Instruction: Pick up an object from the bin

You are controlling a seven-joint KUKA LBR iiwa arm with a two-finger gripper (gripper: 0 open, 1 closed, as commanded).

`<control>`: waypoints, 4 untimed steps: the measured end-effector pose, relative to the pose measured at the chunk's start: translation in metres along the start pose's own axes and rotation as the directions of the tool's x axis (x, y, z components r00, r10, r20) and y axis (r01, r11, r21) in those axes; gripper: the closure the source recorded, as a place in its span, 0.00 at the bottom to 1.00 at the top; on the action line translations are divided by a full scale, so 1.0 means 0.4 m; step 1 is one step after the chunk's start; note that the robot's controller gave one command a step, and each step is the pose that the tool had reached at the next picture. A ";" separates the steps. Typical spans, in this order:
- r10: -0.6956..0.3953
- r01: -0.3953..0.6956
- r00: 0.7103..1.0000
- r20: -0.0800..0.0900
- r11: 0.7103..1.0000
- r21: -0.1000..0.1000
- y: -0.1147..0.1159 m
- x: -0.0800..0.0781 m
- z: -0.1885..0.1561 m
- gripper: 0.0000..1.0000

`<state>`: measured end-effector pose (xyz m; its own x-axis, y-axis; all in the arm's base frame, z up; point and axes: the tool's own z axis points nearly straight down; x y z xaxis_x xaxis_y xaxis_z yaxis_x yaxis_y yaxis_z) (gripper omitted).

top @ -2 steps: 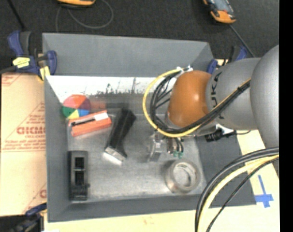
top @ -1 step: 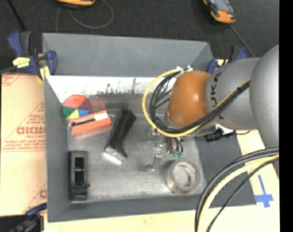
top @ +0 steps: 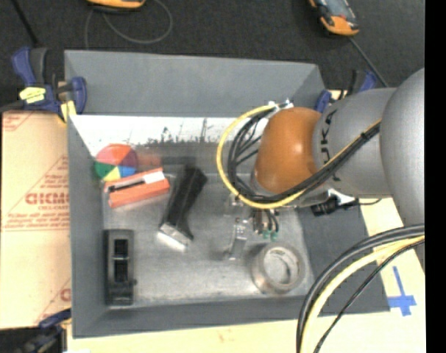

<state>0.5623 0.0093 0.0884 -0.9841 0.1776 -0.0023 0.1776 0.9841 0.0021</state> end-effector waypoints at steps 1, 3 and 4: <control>-0.074 0.074 0.997 -0.004 0.997 0.000 -0.056 0.045 -0.035 0.00; -0.294 0.294 0.956 0.001 0.956 0.002 -0.211 0.057 -0.140 0.00; -0.128 0.128 0.992 0.002 0.992 0.001 -0.215 0.050 -0.110 0.00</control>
Offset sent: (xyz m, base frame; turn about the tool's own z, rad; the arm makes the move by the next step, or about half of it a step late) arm -0.0251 -0.0767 0.0466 -0.3619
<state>0.5274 -0.0717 0.1322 -0.9988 0.0497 -0.0044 0.0497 0.9988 0.0005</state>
